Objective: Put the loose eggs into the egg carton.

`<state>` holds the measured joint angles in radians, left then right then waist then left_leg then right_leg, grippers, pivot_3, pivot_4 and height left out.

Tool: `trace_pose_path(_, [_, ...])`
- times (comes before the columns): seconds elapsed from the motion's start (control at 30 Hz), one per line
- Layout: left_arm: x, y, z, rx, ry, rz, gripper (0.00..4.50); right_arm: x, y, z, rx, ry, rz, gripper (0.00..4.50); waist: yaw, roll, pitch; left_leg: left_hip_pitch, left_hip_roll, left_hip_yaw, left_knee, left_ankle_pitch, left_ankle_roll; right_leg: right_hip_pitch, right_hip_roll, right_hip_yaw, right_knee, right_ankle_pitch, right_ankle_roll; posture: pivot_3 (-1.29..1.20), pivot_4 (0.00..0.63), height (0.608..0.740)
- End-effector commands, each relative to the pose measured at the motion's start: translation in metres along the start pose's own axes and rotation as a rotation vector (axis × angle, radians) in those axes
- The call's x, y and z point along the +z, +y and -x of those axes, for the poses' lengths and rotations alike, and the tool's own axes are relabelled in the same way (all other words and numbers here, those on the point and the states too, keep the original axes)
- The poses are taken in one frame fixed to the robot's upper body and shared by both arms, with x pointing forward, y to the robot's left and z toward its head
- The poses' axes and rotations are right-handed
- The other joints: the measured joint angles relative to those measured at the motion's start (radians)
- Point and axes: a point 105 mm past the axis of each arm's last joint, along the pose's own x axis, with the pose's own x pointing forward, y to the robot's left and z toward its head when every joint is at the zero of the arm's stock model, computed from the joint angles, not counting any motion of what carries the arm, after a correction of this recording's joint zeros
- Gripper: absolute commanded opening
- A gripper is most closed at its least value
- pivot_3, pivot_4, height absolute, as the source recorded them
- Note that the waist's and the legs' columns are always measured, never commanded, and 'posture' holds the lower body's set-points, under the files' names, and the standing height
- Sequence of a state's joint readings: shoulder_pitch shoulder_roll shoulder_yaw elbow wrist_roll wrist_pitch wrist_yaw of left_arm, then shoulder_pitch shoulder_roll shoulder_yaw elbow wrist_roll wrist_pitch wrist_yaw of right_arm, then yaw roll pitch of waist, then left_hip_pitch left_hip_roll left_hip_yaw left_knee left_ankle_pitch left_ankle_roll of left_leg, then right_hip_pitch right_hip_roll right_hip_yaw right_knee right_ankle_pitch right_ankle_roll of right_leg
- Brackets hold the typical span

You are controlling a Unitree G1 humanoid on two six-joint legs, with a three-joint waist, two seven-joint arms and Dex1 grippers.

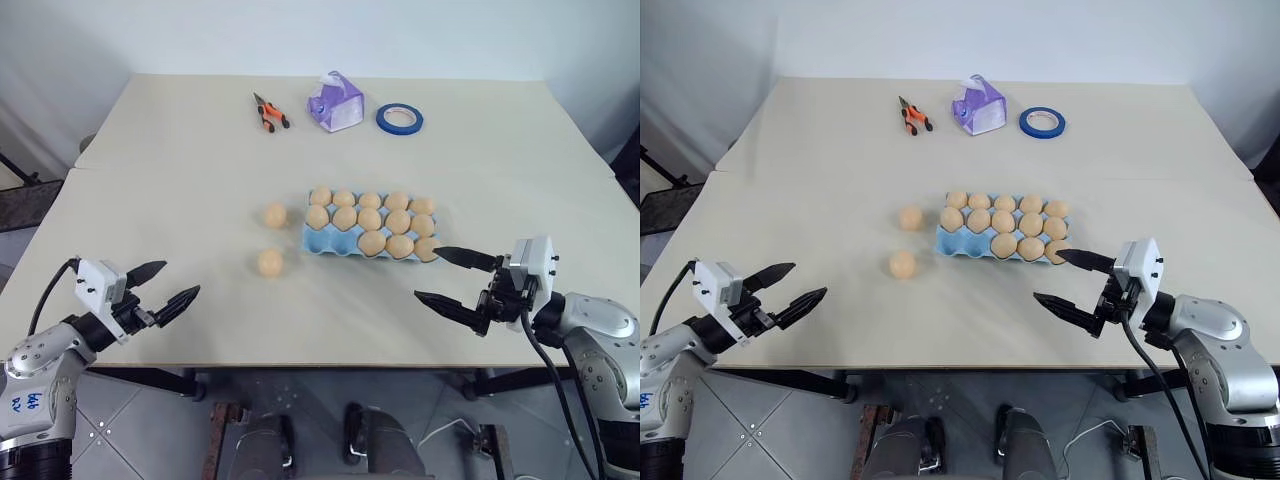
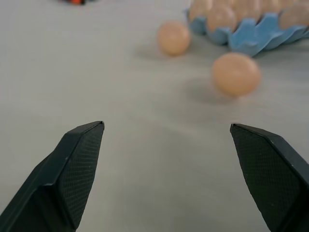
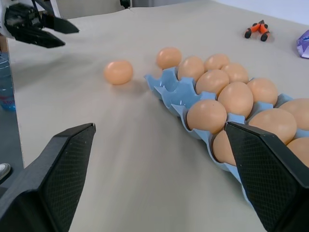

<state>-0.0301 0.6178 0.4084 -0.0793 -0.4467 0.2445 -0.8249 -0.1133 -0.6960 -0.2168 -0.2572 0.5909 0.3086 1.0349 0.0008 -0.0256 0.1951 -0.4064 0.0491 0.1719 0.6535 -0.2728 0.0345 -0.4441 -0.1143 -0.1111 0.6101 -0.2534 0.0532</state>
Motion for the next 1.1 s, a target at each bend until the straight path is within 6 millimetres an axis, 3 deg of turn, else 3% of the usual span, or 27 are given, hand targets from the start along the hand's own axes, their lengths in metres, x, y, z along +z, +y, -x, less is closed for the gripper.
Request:
trace_pose_path(0.03, [0.032,-0.024,-0.027,-0.089,-0.100,-0.029,4.45,0.007,-0.002,0.000,0.000,-0.010,0.036,4.50,0.002,0.000,0.000,0.000,0.000,0.000,-0.001,0.000,0.000,0.000,0.000,0.000,0.000,0.000,0.000,0.00,0.150,0.740])
trace_pose_path(0.17, [0.043,-0.042,-0.071,-0.123,-0.126,-0.025,4.45,0.006,-0.001,0.000,-0.010,-0.008,0.037,4.50,0.007,0.000,0.000,0.000,-0.001,0.000,-0.002,0.000,0.000,0.000,0.000,-0.001,0.000,0.000,0.001,0.00,0.150,0.740])
trace_pose_path(0.33, [0.033,-0.055,-0.103,-0.149,-0.079,-0.001,4.45,0.004,0.000,0.001,-0.032,-0.004,0.039,4.50,-0.003,0.000,0.000,0.000,-0.001,0.003,0.000,0.001,0.000,0.000,0.003,-0.001,0.001,0.001,0.002,0.00,0.150,0.740])
trace_pose_path(0.43, [0.015,-0.058,-0.114,-0.166,0.017,-0.003,4.45,0.003,0.000,0.003,-0.054,-0.001,0.043,4.50,-0.003,0.000,0.000,0.002,0.000,0.002,0.000,0.002,-0.001,0.000,0.004,-0.001,0.002,0.001,0.002,0.00,0.150,0.740])
trace_pose_path(0.6, [0.007,-0.055,-0.118,-0.154,0.090,0.011,4.45,0.003,0.001,0.008,-0.084,0.005,0.045,4.50,-0.001,0.000,0.000,0.001,0.000,0.002,0.001,0.002,-0.001,0.000,0.003,-0.001,0.003,0.001,0.001,0.00,0.150,0.740])
trace_pose_path(0.7, [-0.002,-0.050,-0.119,-0.125,0.145,0.008,3.83,0.001,0.002,0.009,-0.093,0.008,0.042,4.50,0.000,0.000,0.000,0.001,0.000,0.002,0.001,0.002,-0.001,0.000,0.002,0.000,0.003,0.001,0.001,0.00,0.150,0.740])
trace_pose_path(0.77, [-0.006,-0.047,-0.120,-0.110,0.167,-0.008,3.14,0.001,0.001,0.009,-0.104,0.010,0.043,4.50,-0.001,0.000,0.000,0.001,0.000,0.002,0.001,0.002,-0.001,0.000,0.002,0.000,0.003,0.001,0.001,0.00,0.150,0.740])
trace_pose_path(0.9, [0.000,-0.050,-0.121,-0.129,0.140,0.017,2.02,0.001,-0.002,0.009,-0.111,0.012,0.046,4.50,-0.001,0.000,0.000,0.001,0.000,0.002,0.001,0.002,-0.001,0.000,0.002,0.000,0.003,0.001,0.001,0.00,0.150,0.740])
trace_pose_path(1.1, [0.037,-0.062,-0.137,-0.177,-0.004,0.015,1.87,0.001,-0.003,0.008,-0.116,0.014,0.048,4.50,0.004,0.000,0.000,0.001,0.000,0.001,0.002,0.002,0.000,0.000,0.002,0.000,0.003,0.001,0.001,0.00,0.150,0.740])
